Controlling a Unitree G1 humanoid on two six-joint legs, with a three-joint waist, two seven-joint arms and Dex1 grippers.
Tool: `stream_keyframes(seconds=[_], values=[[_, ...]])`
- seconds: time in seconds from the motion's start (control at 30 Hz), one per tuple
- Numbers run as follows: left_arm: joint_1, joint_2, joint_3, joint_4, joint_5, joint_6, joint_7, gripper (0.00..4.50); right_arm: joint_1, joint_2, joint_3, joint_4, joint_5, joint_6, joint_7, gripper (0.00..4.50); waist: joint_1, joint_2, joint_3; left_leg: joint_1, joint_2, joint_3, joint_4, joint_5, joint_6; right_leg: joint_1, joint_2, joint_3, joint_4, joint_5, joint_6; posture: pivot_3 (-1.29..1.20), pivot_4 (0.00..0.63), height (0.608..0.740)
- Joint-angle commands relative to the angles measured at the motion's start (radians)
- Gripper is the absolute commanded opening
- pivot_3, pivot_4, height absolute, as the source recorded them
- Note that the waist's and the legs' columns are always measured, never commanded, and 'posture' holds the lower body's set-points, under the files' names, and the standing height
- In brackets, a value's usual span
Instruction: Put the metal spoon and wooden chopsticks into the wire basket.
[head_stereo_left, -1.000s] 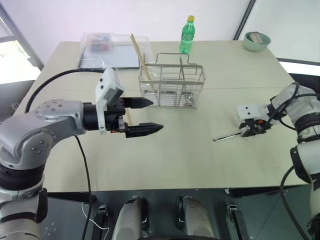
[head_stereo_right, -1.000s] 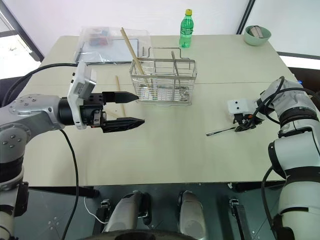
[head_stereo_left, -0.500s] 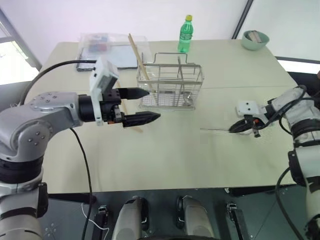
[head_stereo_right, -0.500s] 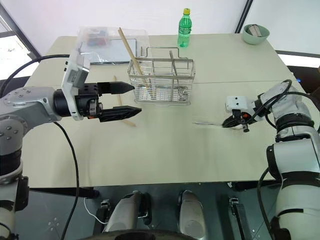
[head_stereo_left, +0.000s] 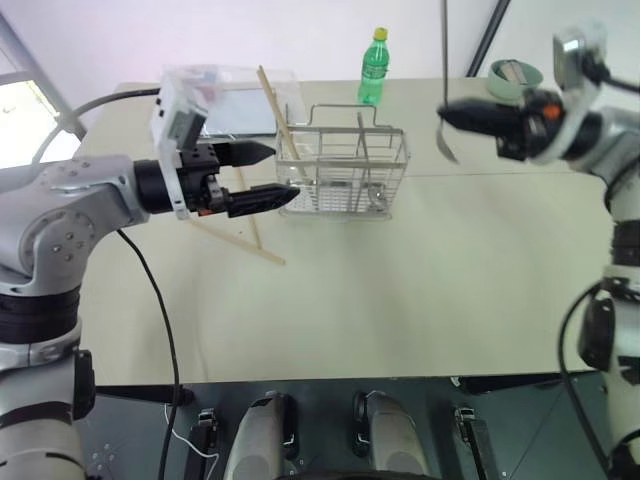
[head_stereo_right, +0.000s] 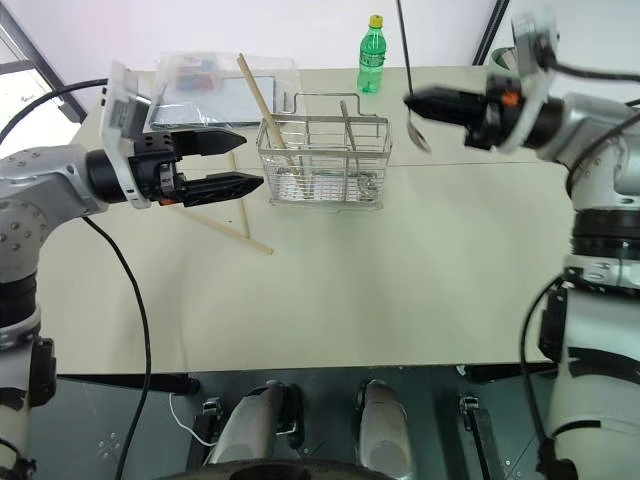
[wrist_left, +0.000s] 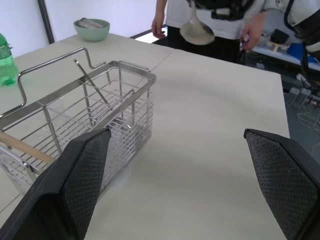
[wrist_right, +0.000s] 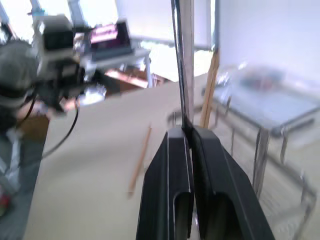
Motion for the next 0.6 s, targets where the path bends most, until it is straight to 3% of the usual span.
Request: stream_keyframes(seconds=[0.03,0.27,0.57,0.6], values=[[-0.029,-0.008,0.010,-0.013,0.011,-0.023,-0.010,4.50,-0.046,0.065,0.003,0.012,-0.055,-0.078,-0.118,0.06,0.002,0.000,0.000,-0.001,0.000,0.000,0.000,0.000,0.000,-0.001,0.000,0.000,0.000,0.000,0.000,0.00,0.150,0.707],[-0.019,-0.016,0.030,-0.049,0.004,-0.009,0.011,4.50,-0.071,0.204,0.049,0.217,-0.179,-0.299,-0.193,0.06,0.002,-0.001,0.000,-0.002,-0.001,0.001,0.000,0.000,0.000,0.000,0.000,0.000,0.000,0.000,0.001,0.00,0.150,0.707],[-0.005,0.000,0.079,-0.089,-0.032,0.026,0.054,4.50,-0.075,0.248,0.040,0.434,-0.263,-0.479,-0.218,0.06,-0.004,-0.001,0.000,-0.002,0.000,0.001,0.000,0.001,0.000,-0.001,0.001,0.001,0.001,0.000,0.001,0.00,0.150,0.707],[-0.003,0.001,0.082,-0.091,-0.033,0.027,0.057,4.50,-0.076,0.249,0.038,0.442,-0.265,-0.482,-0.217,0.35,-0.004,-0.001,0.000,-0.002,0.000,0.001,0.000,0.001,0.000,-0.001,0.001,0.001,0.001,0.000,0.001,0.00,0.150,0.707]])
